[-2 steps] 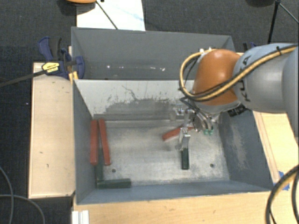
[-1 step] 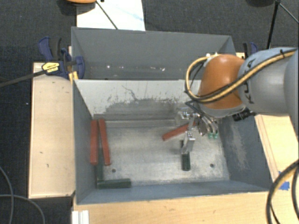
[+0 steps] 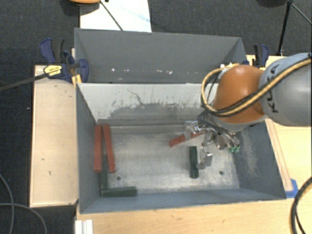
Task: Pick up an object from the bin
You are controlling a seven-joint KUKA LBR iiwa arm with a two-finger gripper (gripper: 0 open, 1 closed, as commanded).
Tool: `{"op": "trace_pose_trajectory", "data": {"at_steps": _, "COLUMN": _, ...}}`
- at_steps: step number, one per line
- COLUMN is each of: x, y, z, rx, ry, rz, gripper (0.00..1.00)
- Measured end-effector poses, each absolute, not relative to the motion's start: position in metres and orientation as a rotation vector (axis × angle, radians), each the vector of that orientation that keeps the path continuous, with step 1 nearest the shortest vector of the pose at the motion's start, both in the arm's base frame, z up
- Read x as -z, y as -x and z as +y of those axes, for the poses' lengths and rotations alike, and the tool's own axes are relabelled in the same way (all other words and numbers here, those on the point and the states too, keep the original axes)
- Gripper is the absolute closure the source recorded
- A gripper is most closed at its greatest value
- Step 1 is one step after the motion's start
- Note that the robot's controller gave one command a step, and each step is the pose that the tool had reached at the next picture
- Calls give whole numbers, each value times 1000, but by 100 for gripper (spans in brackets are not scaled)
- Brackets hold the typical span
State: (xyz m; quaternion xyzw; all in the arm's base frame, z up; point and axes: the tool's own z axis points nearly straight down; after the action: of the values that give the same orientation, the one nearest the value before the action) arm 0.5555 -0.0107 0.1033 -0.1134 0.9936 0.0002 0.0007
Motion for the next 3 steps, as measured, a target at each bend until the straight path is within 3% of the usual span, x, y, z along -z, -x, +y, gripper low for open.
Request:
{"op": "trace_pose_trajectory", "data": {"at_steps": 1, "x": -68, "y": -512, "z": -20, "rx": -3, "ry": 486, "rz": 3110, "gripper": 0}}
{"op": "trace_pose_trajectory", "data": {"at_steps": 2, "x": -70, "y": -526, "z": -17, "rx": -1, "ry": 974, "rz": 2983, "gripper": 100}}
{"op": "trace_pose_trajectory", "data": {"at_steps": 3, "x": -70, "y": -526, "z": -17, "rx": -1, "ry": 974, "rz": 2983, "gripper": 100}}
